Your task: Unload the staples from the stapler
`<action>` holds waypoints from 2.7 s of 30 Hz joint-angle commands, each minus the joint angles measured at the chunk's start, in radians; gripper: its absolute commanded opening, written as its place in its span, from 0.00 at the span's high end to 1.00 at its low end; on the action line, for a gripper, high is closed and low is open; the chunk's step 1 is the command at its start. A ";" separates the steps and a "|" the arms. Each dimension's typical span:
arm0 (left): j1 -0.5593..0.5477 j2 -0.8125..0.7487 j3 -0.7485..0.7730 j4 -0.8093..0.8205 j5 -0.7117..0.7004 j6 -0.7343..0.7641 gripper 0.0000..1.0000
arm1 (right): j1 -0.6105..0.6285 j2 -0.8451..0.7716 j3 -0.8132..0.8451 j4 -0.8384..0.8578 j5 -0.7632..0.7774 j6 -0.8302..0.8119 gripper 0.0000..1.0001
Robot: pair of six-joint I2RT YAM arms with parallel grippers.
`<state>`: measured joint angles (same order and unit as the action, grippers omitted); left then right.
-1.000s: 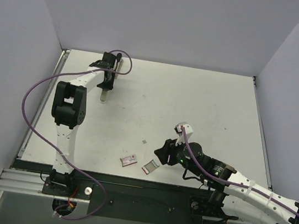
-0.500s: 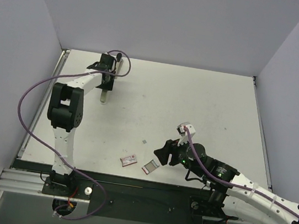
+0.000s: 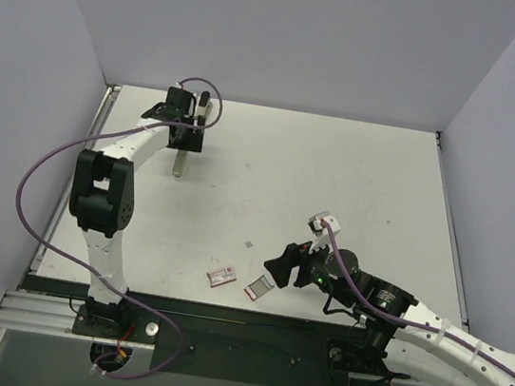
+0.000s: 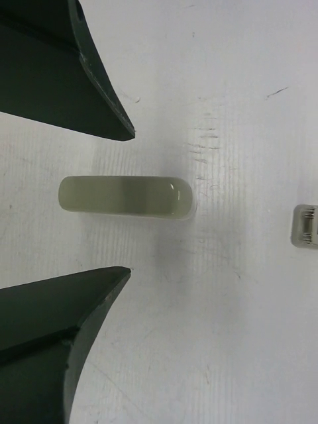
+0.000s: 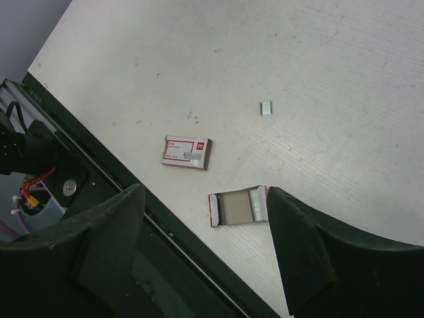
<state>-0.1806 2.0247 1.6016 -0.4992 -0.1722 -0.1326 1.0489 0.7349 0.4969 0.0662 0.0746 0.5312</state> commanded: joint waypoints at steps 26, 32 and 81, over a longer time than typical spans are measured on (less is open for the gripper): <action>0.021 0.440 0.762 -0.081 0.074 0.007 0.12 | 0.007 0.133 0.091 0.058 -0.064 -0.010 0.30; 0.032 0.496 0.784 -0.056 0.079 -0.010 0.12 | 0.007 0.162 0.094 0.086 -0.096 -0.004 0.30; -0.104 0.177 0.391 0.083 0.123 -0.005 1.00 | 0.008 0.043 0.055 -0.023 -0.010 0.013 0.35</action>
<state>-0.2054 2.4351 2.1300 -0.5472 -0.0700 -0.1078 1.0489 0.8516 0.5480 0.1184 0.0051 0.5499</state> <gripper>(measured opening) 0.358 0.654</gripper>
